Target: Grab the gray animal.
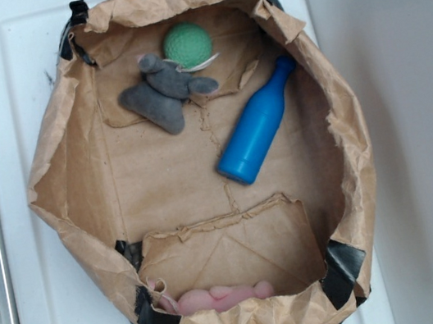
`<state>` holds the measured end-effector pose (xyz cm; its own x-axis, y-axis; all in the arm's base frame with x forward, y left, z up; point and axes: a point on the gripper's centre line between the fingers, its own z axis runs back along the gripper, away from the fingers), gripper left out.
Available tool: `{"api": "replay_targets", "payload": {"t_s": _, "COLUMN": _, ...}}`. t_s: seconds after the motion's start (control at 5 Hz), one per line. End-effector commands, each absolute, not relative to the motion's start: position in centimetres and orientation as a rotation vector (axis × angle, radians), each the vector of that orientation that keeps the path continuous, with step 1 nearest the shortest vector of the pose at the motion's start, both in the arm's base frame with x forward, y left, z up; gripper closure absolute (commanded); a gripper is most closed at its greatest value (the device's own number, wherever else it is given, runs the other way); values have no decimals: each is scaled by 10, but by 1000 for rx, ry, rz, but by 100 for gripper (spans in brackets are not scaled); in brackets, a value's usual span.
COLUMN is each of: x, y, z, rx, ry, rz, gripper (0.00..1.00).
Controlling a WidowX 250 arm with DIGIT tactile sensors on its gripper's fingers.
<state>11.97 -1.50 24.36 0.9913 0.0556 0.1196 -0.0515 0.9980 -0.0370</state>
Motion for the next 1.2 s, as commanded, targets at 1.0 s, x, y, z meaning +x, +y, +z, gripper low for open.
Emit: {"api": "replay_targets", "payload": {"t_s": 1.0, "x": 232, "y": 45, "z": 228, "rx": -43, "ry": -409, "rz": 121, "gripper": 0}}
